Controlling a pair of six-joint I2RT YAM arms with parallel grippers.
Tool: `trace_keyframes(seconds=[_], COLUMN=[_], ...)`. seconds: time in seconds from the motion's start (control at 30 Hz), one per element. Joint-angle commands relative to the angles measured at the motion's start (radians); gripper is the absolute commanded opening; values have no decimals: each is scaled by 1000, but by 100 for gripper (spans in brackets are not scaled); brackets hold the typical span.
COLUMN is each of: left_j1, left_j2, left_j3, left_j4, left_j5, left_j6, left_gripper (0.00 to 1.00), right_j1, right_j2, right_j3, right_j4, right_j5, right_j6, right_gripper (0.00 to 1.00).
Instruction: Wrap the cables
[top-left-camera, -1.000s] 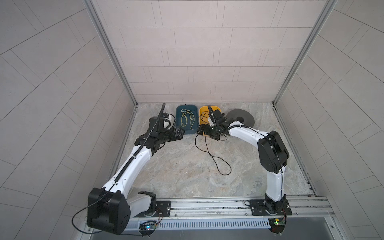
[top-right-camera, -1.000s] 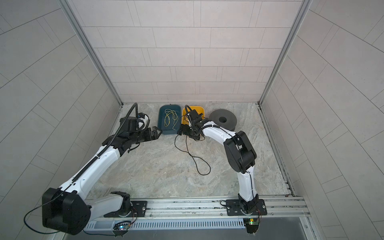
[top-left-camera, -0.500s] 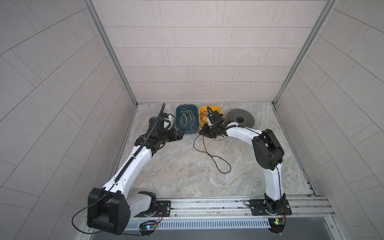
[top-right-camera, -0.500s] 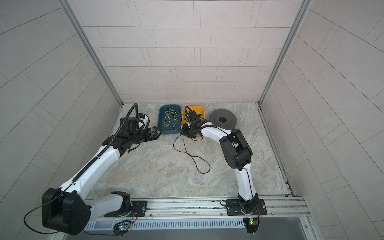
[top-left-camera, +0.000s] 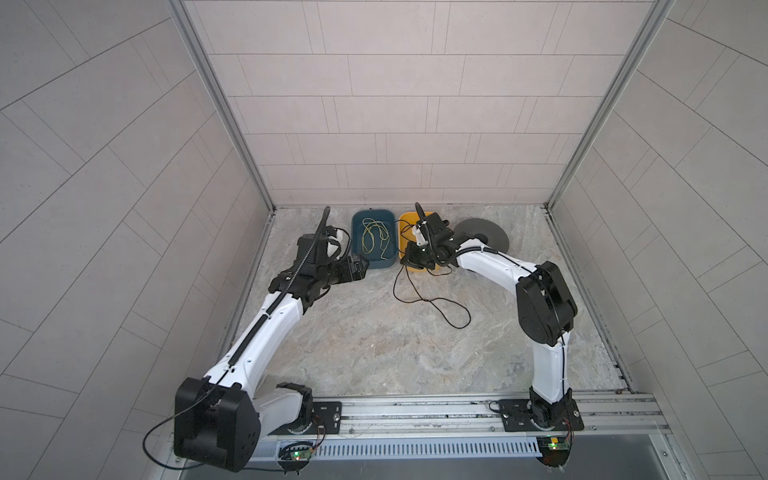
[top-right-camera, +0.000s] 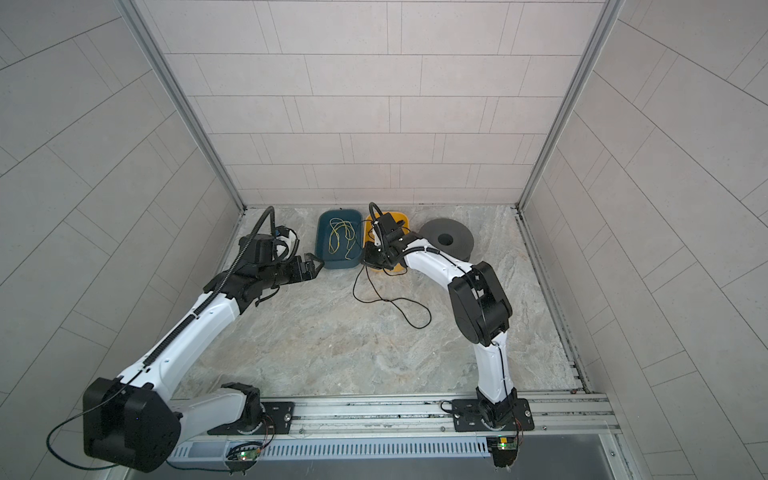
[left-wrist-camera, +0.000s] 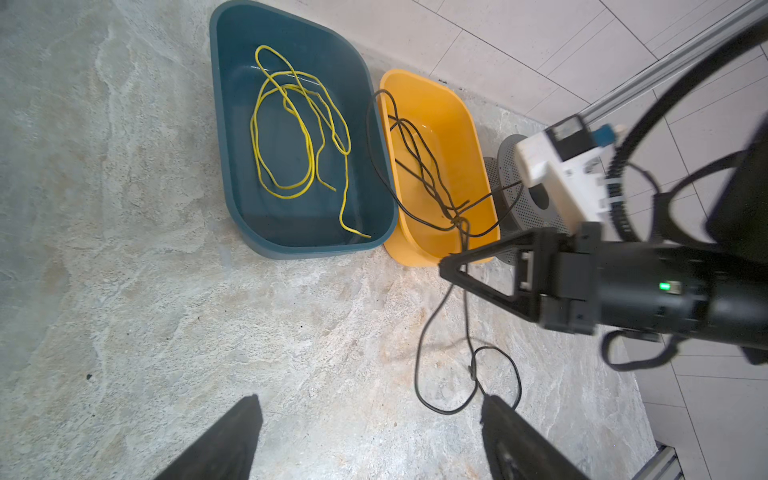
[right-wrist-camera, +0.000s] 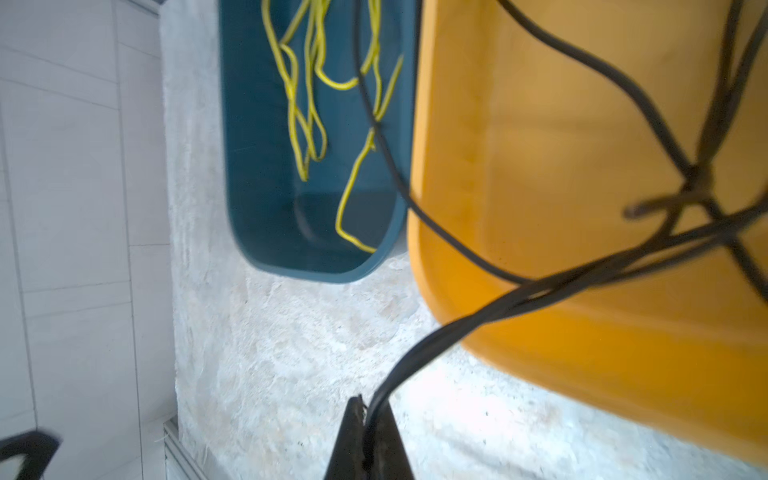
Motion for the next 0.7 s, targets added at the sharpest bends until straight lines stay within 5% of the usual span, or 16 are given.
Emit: trace_keyframes(seconds=[0.0,0.23,0.47,0.67], left_j1=[4,4,-7,-8], left_j2=[-12,23,72,42], left_j3=[-2,5,-63,-94], left_j4=[31,134,370,332], left_j5=[22,128,254,249], left_j6=[-1,-175,-496,-507], left_gripper=[89,89,89,86], right_j1=[9,32,41,42], right_j2=[-171,-380,-609,-708], right_j3=[-26,-77,-242,-358], right_j4=[-23,-166,-104,-154], right_j5=[-57,-148,-168,-199], right_j6=[-138,-396,-530,-598], right_gripper=[0,0,0,0])
